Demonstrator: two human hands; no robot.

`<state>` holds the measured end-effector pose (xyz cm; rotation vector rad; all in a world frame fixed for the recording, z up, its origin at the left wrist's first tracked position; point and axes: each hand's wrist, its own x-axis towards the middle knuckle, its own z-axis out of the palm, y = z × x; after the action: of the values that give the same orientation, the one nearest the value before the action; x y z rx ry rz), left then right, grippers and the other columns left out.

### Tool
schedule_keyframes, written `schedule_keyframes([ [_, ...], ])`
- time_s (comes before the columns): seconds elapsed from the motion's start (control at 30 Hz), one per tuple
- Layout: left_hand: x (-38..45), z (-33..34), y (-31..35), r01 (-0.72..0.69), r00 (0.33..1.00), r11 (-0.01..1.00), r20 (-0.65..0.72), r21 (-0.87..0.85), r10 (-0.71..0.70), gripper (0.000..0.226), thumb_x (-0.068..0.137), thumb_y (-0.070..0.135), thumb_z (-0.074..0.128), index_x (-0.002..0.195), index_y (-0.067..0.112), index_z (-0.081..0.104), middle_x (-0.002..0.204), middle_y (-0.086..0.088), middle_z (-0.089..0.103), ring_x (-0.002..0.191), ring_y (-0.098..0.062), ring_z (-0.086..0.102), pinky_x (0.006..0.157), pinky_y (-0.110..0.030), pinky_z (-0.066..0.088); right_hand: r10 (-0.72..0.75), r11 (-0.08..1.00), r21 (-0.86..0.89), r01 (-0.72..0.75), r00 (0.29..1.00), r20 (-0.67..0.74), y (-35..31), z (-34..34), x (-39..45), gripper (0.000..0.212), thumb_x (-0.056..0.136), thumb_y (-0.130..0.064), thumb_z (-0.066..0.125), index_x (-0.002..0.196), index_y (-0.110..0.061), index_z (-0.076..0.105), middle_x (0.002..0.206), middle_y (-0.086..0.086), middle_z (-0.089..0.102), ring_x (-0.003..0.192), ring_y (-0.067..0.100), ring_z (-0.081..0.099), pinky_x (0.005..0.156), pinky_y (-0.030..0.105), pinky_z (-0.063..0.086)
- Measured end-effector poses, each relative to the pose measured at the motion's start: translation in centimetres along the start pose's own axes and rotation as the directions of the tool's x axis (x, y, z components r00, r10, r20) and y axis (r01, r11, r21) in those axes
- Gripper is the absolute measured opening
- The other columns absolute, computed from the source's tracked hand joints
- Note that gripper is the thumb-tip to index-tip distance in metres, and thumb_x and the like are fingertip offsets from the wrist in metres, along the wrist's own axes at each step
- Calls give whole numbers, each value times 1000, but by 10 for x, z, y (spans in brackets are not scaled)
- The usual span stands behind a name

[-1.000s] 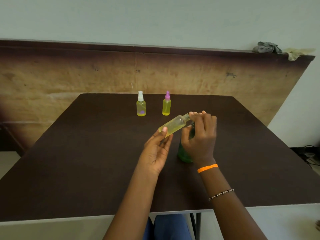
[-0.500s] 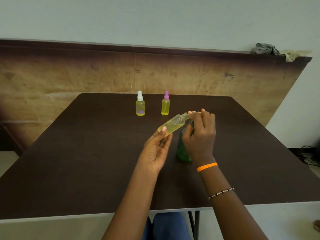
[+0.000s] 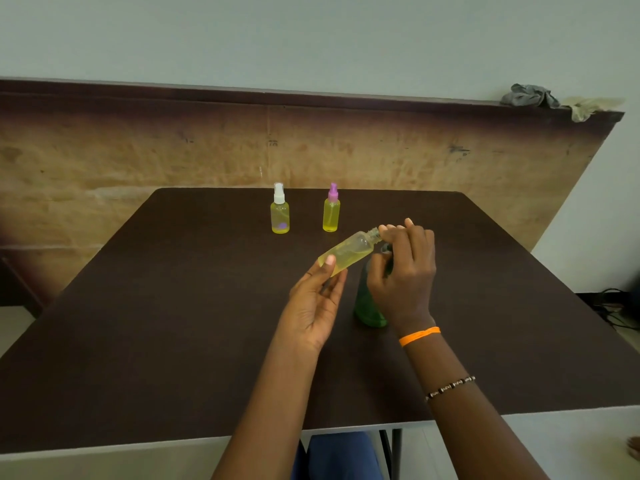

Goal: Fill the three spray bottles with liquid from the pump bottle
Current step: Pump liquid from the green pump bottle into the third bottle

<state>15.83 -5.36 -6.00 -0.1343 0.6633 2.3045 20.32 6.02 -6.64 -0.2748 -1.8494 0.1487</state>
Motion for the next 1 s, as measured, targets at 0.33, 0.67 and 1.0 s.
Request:
schedule_keyframes([
  [0.33,-3,2,1,11,1000,1000,27,1,-11,7,87,0,57,93,2,60,99,-10,65,97,-18,63,83,-26,52,-19,1000,-10,20,999,40,-6,-10,21,21,79,-6,43,77,4,62,77,17,57,78,30,49,71,32,43],
  [0.67,-3,0,3,18,1000,1000,9,8,-18,7,86,1,57,93,3,59,99,-11,66,96,-18,63,85,-26,51,-5,1000,26,6,1000,-25,-3,1,7,23,74,0,44,84,6,64,80,19,57,75,35,51,88,41,46],
  [1.0,0,2,2,18,1000,1000,16,7,-18,8,86,0,57,93,2,61,94,-11,68,93,-18,64,81,-26,53,35,999,-3,-35,995,-94,-3,6,5,24,77,7,40,82,5,64,77,19,55,74,31,48,79,35,45],
])
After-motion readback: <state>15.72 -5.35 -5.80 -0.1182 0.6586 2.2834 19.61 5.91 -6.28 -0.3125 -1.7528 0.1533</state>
